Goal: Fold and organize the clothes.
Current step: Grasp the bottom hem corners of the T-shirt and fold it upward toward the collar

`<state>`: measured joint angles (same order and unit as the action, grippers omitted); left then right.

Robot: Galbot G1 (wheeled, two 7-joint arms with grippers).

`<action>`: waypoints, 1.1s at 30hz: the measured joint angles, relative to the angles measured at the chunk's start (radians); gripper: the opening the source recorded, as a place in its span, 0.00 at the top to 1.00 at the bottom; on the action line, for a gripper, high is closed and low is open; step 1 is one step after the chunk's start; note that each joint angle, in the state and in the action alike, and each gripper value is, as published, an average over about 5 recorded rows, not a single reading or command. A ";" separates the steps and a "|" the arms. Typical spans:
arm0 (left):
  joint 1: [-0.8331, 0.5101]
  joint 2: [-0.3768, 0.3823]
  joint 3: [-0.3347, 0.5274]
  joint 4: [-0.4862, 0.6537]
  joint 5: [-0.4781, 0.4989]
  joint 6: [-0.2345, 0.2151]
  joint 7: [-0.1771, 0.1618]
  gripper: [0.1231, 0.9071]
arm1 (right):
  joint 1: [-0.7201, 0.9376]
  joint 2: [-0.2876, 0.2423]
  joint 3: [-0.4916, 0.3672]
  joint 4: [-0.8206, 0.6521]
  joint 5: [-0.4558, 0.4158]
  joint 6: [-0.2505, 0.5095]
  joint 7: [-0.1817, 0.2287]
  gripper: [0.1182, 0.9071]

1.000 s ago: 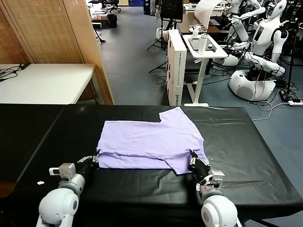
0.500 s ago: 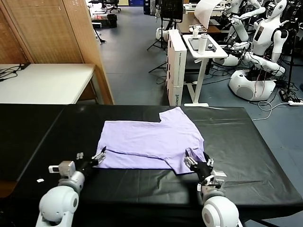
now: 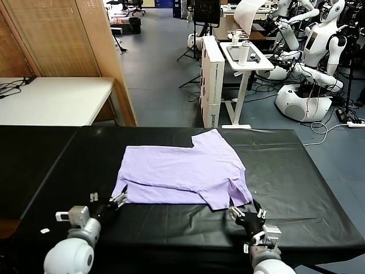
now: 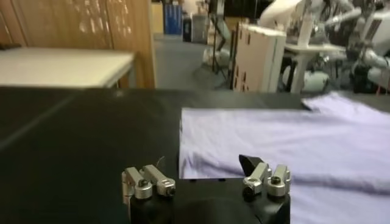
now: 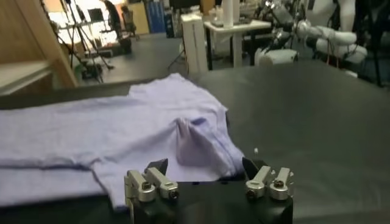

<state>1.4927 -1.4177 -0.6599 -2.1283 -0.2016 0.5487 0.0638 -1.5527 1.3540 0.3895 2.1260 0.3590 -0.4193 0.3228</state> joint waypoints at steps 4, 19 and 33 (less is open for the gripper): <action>0.017 -0.002 0.000 -0.005 0.006 -0.005 0.000 0.00 | 0.004 0.000 -0.006 -0.005 0.000 0.000 0.000 0.19; 0.033 -0.013 -0.007 -0.008 0.011 -0.011 -0.002 0.00 | -0.014 -0.004 -0.005 0.020 -0.001 0.001 0.000 0.77; 0.036 -0.016 -0.009 -0.008 0.015 -0.013 -0.003 0.00 | 0.047 -0.012 -0.014 0.030 0.134 0.036 -0.015 0.97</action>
<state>1.5288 -1.4341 -0.6686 -2.1361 -0.1863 0.5362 0.0611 -1.5061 1.3418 0.3758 2.1557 0.4928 -0.3831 0.3083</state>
